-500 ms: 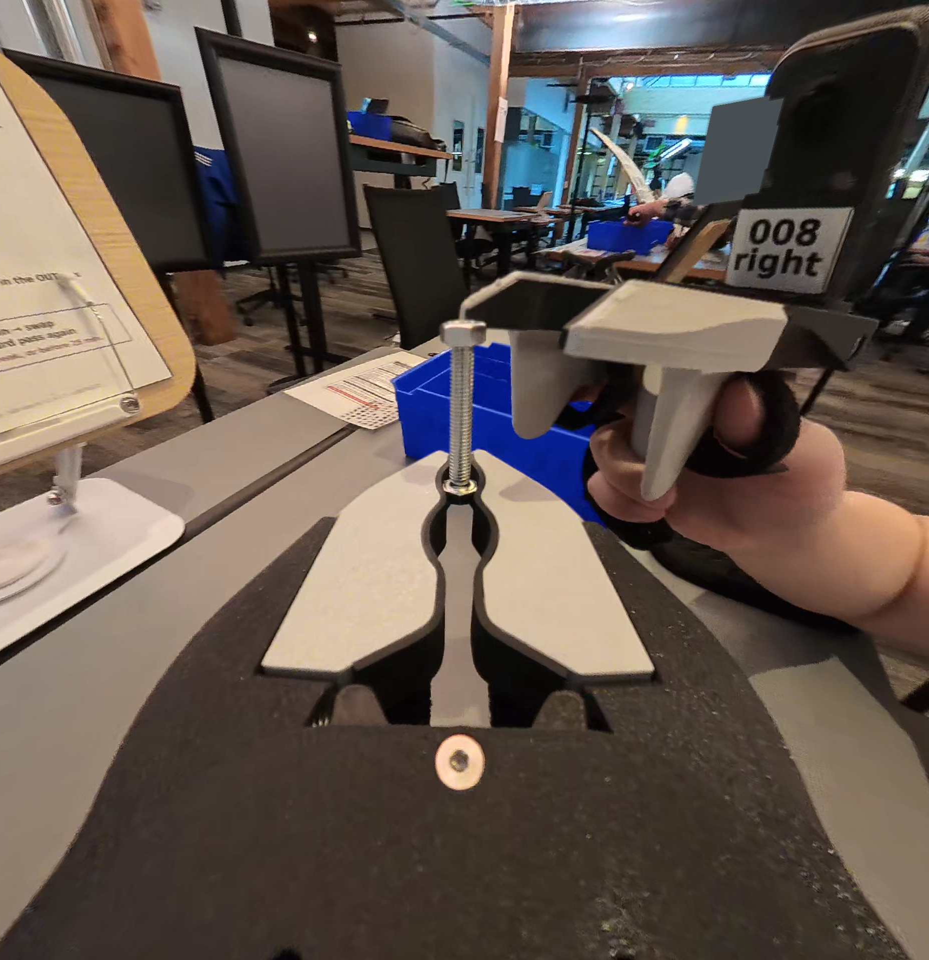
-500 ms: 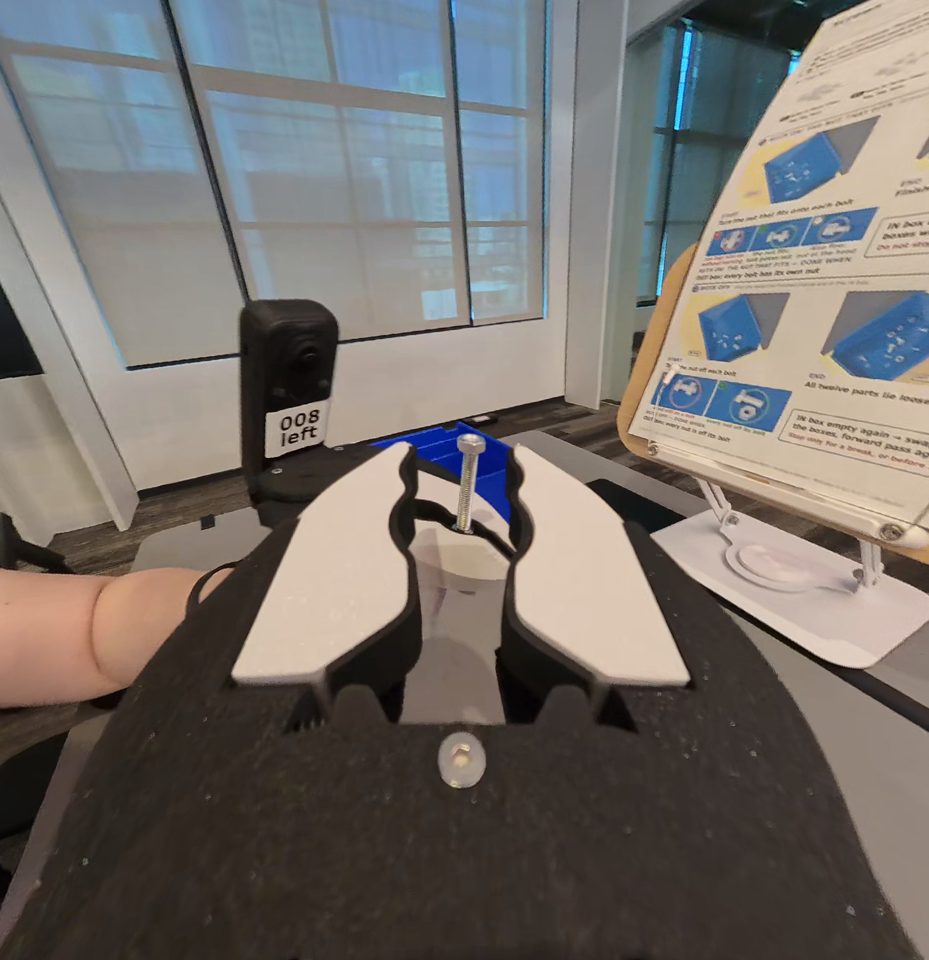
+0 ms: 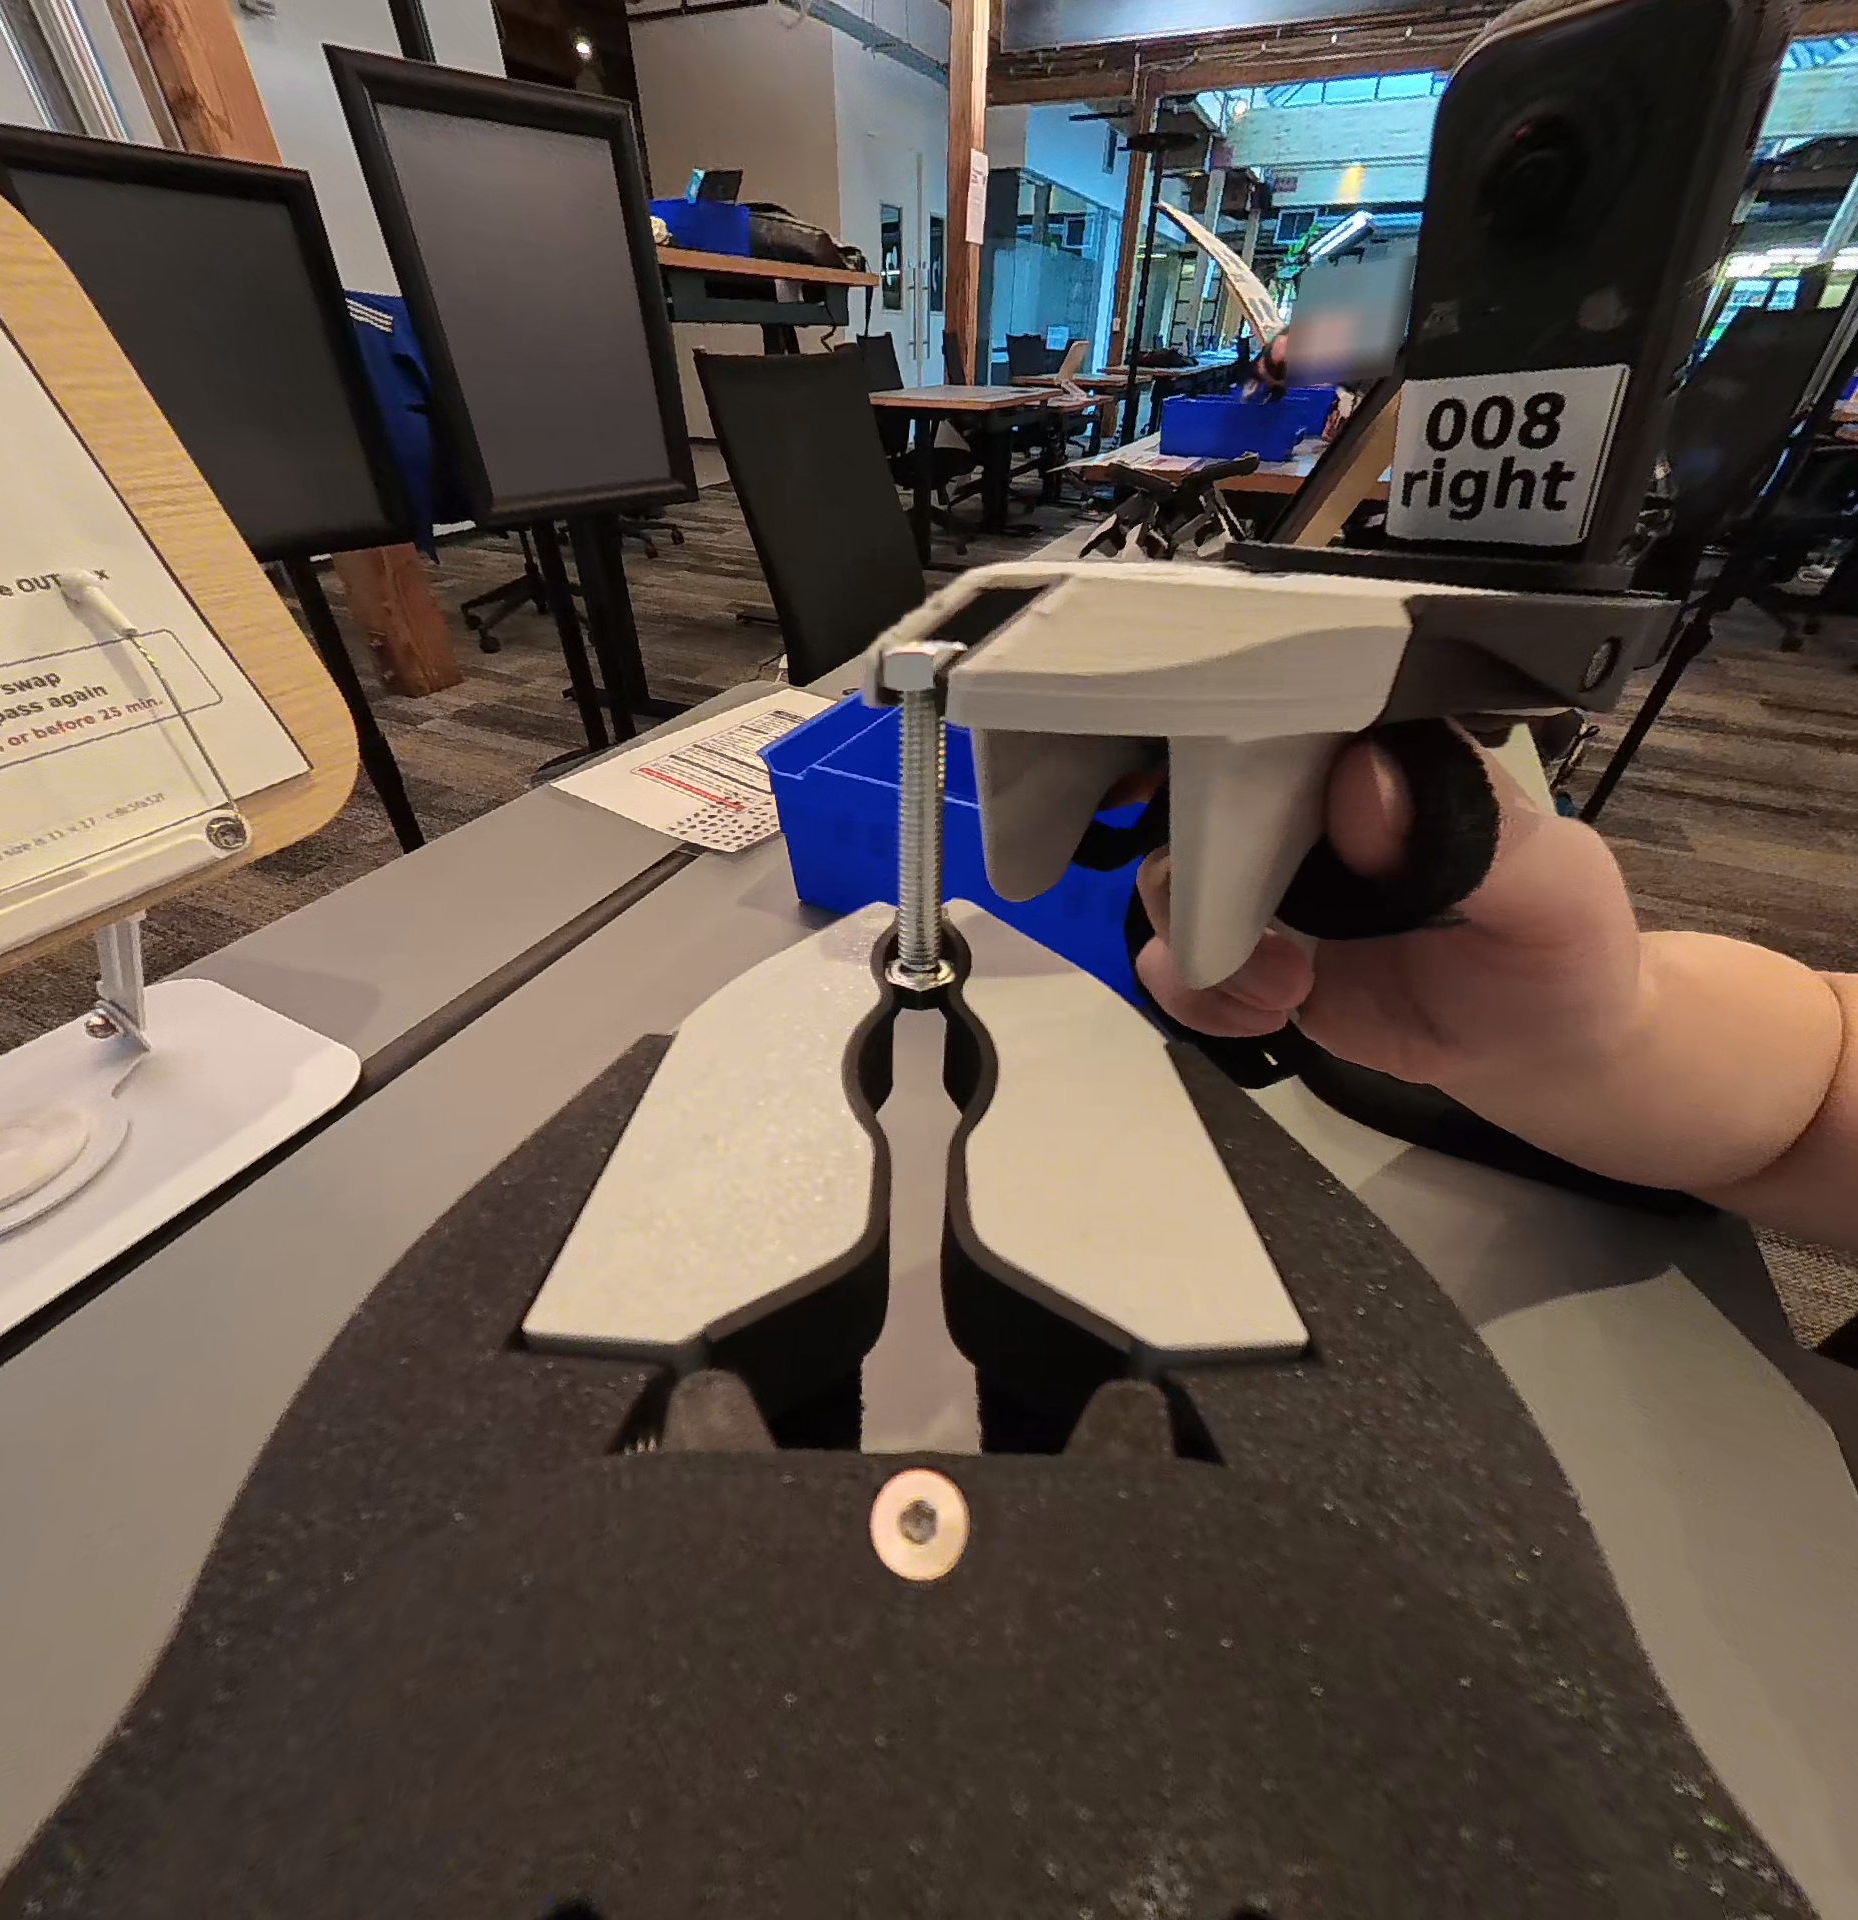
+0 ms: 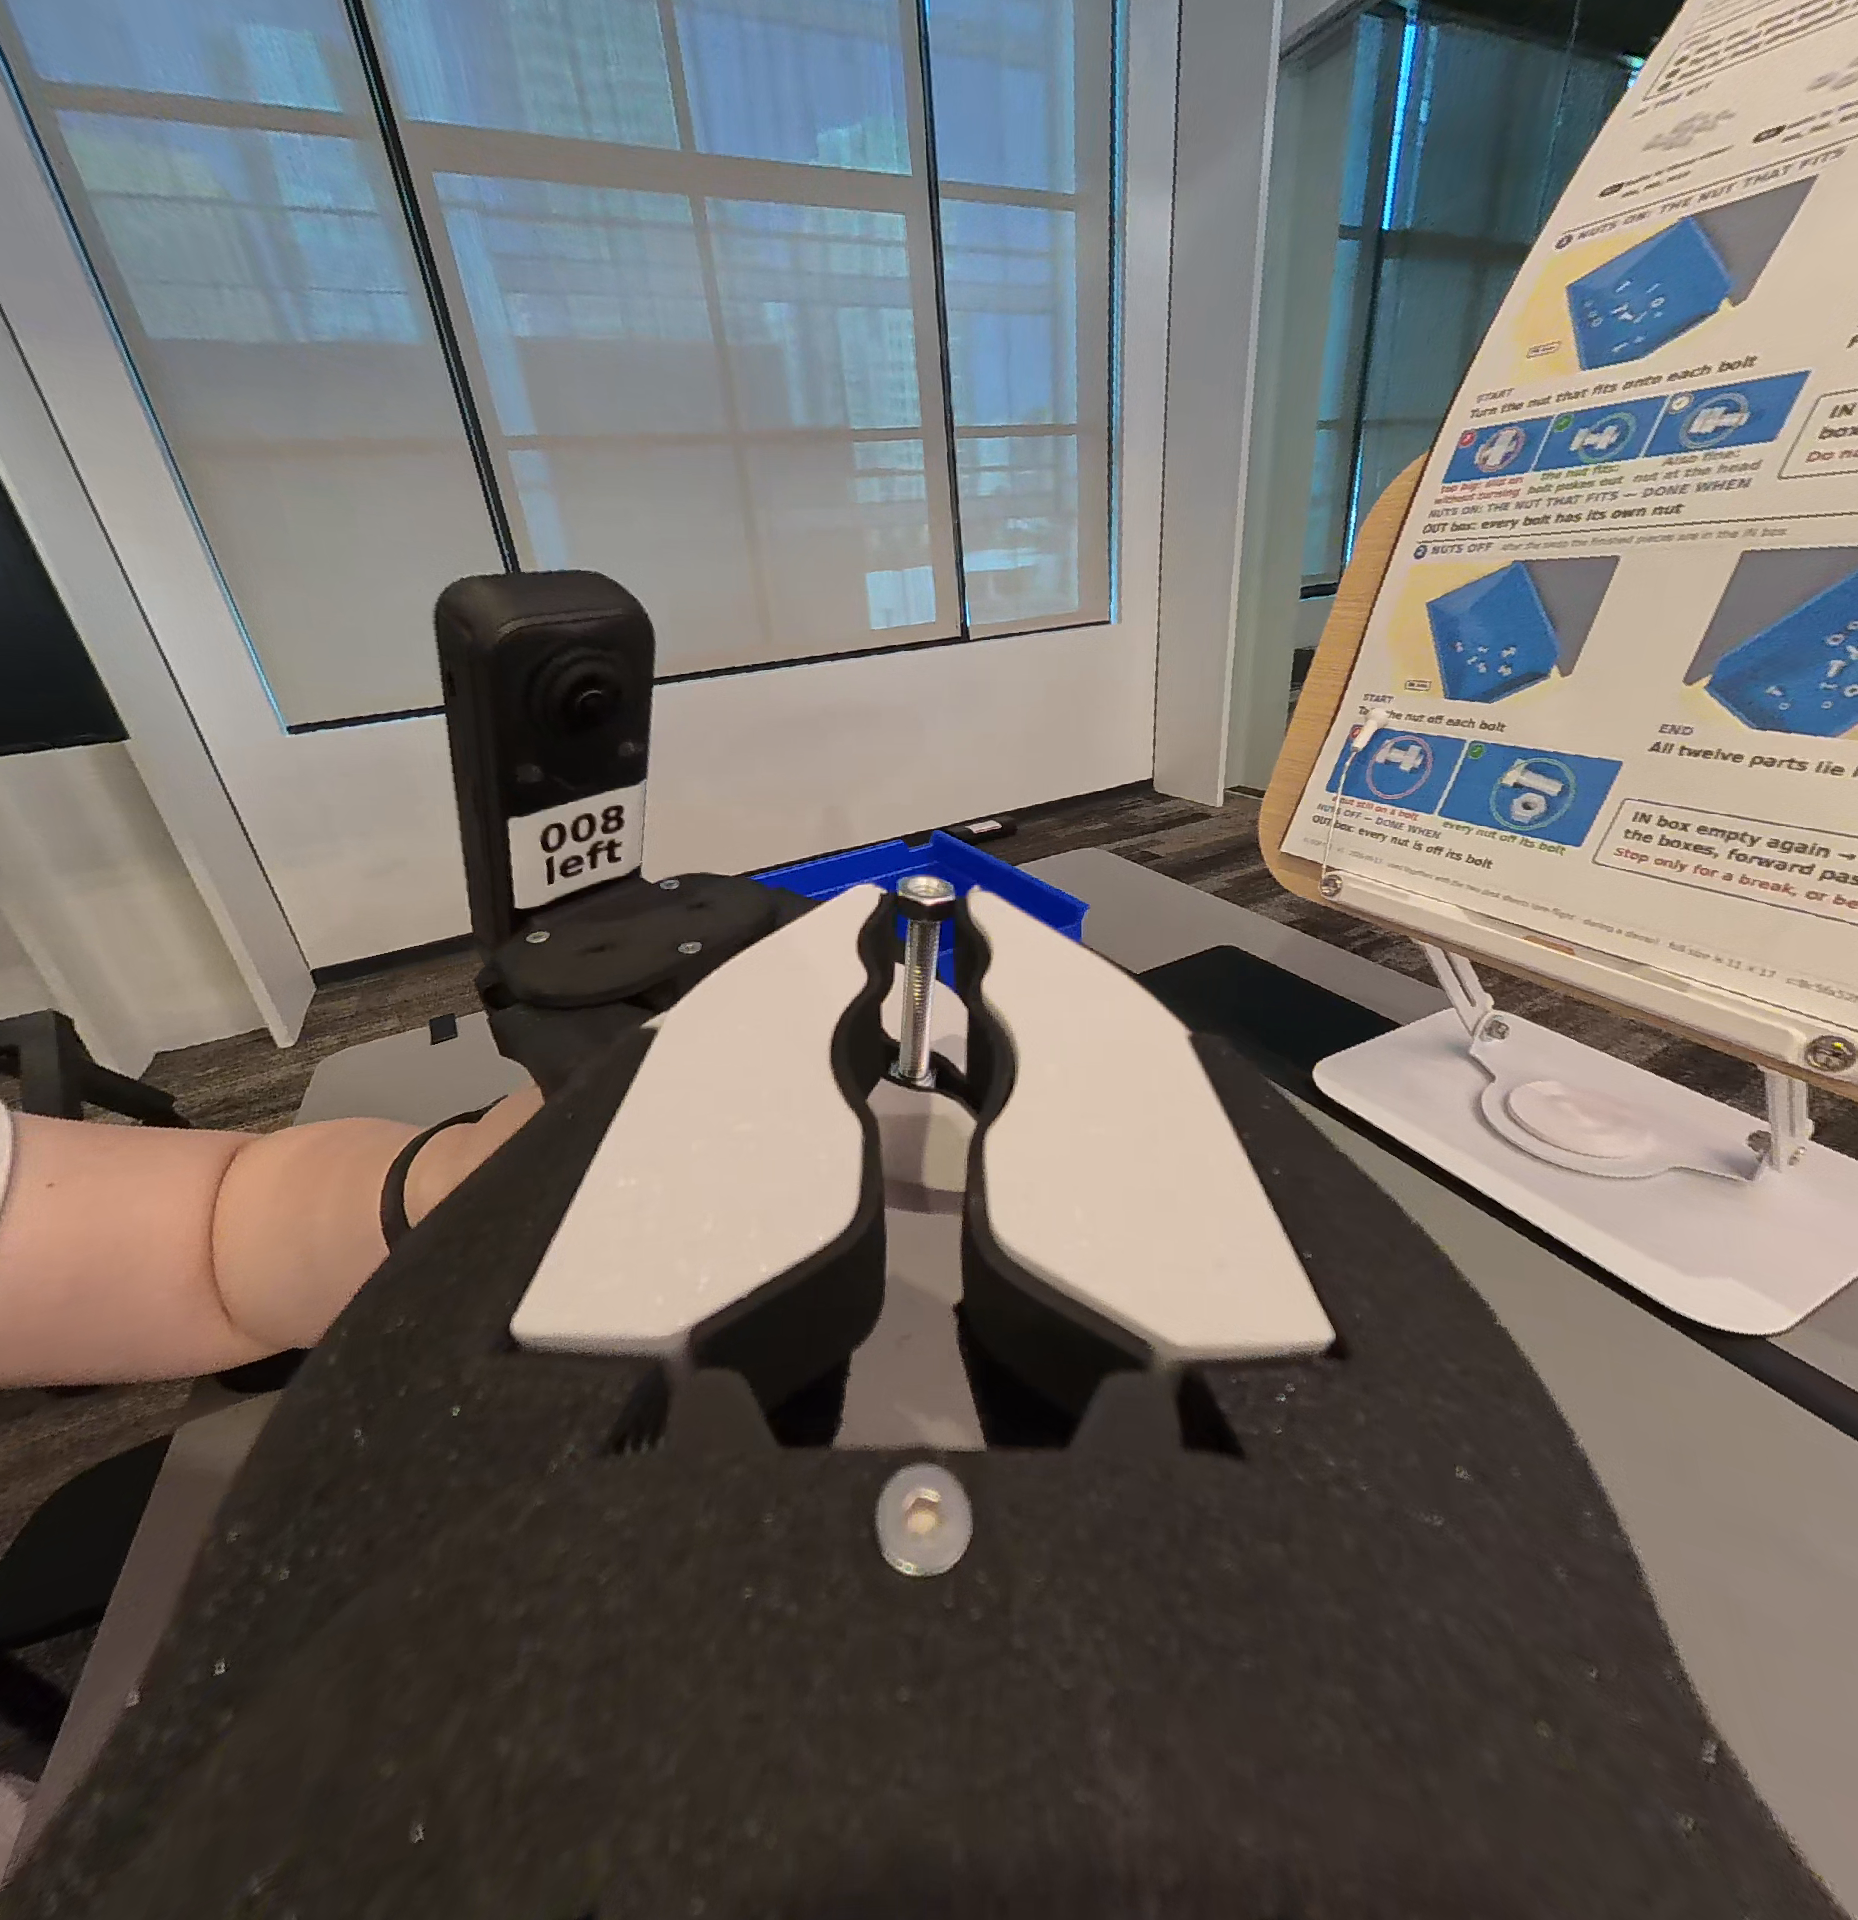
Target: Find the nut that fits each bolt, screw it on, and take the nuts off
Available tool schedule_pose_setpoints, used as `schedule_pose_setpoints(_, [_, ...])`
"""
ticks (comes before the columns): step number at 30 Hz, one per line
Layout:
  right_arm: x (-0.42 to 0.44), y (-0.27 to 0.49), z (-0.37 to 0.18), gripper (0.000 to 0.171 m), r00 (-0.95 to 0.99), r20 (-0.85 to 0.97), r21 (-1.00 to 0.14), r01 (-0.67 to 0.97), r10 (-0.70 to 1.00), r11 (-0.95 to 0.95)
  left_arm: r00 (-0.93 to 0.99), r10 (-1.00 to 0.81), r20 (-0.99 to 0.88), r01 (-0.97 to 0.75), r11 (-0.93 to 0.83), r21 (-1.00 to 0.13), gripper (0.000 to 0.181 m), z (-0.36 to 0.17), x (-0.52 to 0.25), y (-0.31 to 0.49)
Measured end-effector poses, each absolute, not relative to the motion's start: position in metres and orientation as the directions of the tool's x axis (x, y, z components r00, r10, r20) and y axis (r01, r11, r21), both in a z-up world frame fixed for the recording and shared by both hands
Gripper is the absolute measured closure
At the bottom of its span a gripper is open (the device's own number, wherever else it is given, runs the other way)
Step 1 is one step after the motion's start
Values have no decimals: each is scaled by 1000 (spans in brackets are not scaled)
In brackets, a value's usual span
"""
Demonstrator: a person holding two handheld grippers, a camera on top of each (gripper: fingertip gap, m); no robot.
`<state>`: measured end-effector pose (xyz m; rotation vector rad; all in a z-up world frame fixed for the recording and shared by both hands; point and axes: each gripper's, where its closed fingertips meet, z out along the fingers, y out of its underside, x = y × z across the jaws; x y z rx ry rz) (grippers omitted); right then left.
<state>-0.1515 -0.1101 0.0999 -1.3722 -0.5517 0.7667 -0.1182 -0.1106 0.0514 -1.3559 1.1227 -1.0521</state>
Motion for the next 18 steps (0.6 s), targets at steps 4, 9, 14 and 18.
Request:
schedule_pose_setpoints(4, [-154,-115,103,162,591,-75,-988,-154,803,21,122,-992,27,-66,-35,-997,178,54,-117,-117])
schedule_pose_setpoints(9, [-157,-137,115,162,293,-149,-973,-215,944,-87,-116,-990,86,-40,-82,-996,178,67,-118,-149])
schedule_pose_setpoints(14, [-157,-168,118,162,-19,-179,-961,-210,984,-179,-396,-906,151,-101,-120,-988,178,70,-125,-190])
schedule_pose_setpoints(18, [-159,-191,117,162,-209,-167,-958,-199,963,-209,-549,-816,178,-149,-114,-982,178,69,-134,-218])
